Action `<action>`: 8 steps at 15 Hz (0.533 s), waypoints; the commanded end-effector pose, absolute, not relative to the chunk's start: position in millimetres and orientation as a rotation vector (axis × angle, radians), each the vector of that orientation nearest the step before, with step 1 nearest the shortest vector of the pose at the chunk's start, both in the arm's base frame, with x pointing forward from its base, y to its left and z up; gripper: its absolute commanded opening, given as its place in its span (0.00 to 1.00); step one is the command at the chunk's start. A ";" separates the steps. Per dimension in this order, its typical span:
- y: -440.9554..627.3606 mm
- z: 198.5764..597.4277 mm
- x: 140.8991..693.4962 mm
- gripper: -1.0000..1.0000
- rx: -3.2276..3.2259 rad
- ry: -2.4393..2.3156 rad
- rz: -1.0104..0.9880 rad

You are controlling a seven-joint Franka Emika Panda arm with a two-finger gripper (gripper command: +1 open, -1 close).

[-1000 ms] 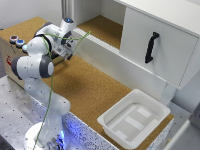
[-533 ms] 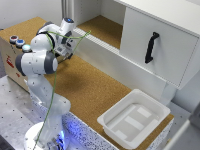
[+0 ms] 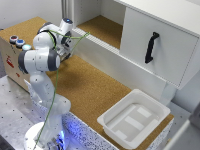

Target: Grasp the drawer handle and open it

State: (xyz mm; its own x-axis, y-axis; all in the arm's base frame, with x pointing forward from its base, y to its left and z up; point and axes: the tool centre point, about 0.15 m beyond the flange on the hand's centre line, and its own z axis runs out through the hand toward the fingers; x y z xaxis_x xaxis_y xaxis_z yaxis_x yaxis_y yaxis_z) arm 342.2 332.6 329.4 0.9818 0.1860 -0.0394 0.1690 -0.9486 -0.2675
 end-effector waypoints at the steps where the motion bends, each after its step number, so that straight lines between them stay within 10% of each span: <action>1: 350.8 307.8 334.8 1.00 -2.841 -0.157 0.029; 8: 350.1 289.2 335.6 1.00 -2.769 -0.162 -0.025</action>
State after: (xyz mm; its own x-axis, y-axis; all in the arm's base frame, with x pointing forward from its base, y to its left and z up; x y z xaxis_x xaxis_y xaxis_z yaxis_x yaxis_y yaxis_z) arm 337.1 349.8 312.6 0.9912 0.1315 -0.0180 0.1213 -0.9525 -0.2794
